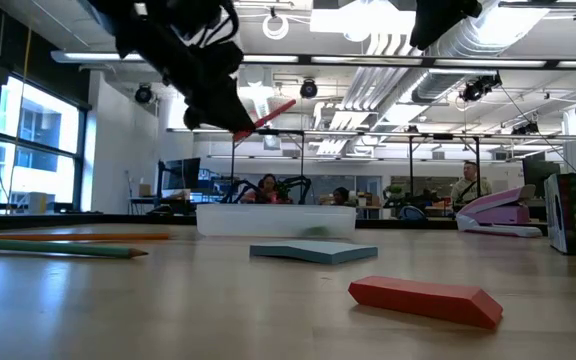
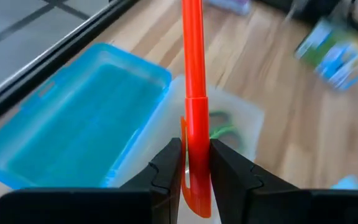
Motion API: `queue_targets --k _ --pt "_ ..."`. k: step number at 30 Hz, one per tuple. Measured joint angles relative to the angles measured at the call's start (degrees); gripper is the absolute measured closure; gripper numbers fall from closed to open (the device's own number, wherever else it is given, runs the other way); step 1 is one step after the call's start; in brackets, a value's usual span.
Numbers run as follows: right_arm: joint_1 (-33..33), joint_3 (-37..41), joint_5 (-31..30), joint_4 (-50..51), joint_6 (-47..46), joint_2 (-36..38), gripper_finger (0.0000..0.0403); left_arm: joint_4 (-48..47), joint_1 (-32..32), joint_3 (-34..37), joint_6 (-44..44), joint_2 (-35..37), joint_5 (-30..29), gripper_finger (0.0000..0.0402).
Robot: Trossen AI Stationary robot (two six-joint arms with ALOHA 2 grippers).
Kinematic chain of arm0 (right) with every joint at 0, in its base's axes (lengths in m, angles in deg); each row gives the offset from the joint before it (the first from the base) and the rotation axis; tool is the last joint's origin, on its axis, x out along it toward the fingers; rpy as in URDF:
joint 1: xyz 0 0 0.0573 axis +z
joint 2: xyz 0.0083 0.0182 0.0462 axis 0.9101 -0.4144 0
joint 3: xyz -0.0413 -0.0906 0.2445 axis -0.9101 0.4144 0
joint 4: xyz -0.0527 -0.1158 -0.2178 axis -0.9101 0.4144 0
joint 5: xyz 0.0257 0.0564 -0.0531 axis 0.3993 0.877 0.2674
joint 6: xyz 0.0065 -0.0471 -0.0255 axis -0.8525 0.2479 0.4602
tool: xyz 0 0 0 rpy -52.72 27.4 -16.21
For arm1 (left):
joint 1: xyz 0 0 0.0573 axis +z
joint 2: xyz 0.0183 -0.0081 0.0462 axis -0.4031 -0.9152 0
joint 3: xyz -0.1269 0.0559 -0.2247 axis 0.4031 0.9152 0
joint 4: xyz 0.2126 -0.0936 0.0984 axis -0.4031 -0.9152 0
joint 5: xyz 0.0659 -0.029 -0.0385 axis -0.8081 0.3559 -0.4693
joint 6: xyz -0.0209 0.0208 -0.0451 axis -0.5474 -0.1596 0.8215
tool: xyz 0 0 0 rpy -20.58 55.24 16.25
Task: Pack school essentials
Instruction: Put the orange pen into the blue supply box, then put the orange eraser into the blue supply box
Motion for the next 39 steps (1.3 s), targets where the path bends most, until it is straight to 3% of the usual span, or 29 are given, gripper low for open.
queue_targets --k 8,14,27,39 --pt "0.0 0.0 0.0 0.0 0.0 0.0 0.0279 -13.6 -1.7 -10.3 -11.4 -9.7 -0.3 0.0339" --pt "0.0 0.0 0.0 0.0 0.0 0.0 0.0279 -16.3 -3.4 -14.2 -16.1 -16.0 0.5 0.0339" --pt "0.0 0.0 0.1 0.0 -0.2 0.0 0.0279 -19.8 -5.6 -16.0 -14.9 -23.3 1.8 0.0337" --pt "0.1 0.0 0.9 0.0 -4.4 0.0 0.0279 -22.4 -5.5 -16.0 -14.7 -22.9 2.9 0.0252"
